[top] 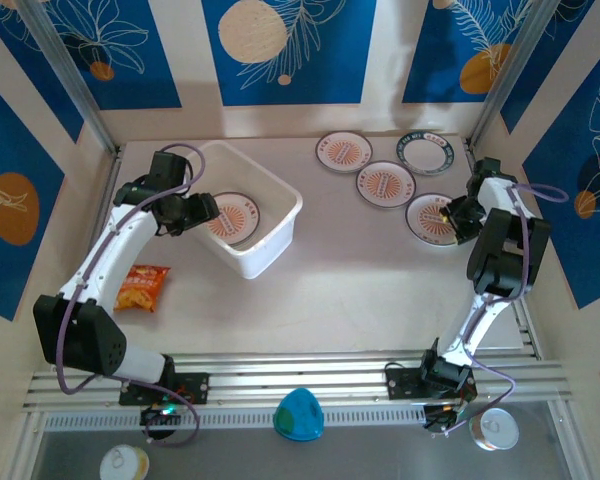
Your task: Place the plates into the plastic bin on the countertop
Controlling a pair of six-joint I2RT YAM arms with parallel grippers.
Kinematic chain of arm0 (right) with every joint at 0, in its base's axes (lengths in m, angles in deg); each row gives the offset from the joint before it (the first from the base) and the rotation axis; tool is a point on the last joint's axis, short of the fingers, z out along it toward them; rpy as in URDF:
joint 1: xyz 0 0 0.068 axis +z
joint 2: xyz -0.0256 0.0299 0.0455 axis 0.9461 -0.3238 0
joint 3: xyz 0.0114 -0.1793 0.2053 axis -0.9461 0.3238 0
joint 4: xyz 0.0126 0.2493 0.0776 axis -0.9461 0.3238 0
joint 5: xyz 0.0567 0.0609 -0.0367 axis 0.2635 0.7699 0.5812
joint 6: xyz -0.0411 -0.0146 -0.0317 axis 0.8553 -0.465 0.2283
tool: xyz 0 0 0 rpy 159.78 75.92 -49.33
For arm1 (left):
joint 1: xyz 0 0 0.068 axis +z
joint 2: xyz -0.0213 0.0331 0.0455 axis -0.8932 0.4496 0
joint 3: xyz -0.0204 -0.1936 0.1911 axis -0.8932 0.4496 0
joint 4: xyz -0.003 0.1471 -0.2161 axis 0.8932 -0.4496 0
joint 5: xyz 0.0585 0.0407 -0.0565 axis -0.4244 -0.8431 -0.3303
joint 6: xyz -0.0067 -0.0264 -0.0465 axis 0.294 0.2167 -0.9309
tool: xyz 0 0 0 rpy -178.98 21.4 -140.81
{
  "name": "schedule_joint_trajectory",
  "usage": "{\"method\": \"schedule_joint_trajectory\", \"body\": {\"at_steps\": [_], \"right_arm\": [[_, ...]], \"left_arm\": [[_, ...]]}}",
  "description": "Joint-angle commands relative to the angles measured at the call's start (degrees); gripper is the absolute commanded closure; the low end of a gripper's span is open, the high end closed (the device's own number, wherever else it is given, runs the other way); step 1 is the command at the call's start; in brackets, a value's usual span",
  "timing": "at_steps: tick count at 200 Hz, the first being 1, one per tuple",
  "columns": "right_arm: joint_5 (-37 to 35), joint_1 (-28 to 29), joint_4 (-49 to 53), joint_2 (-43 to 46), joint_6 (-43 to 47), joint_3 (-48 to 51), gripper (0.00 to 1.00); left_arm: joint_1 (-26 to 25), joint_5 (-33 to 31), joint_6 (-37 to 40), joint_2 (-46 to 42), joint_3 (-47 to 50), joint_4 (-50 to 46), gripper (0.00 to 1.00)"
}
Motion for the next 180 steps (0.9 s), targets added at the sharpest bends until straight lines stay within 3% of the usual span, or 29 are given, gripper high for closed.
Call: {"method": "schedule_joint_trajectory", "body": {"at_steps": [1, 116, 180], "right_arm": [[-1.4, -0.3, 3.6, -2.2, 2.0, -2.0, 0.41], [-4.7, 7.1, 5.6, -2.9, 5.9, 2.1, 0.40], [-1.6, 12.3, 6.5, -1.5, 6.7, 5.2, 0.40]], "left_arm": [[-1.0, -0.7, 0.2, -1.3, -1.7, -0.9, 0.32], [-1.0, 0.2, 0.6, -0.7, -1.8, -0.4, 0.31], [-1.0, 0.9, 1.1, -0.2, -2.0, 0.3, 0.31]]}}
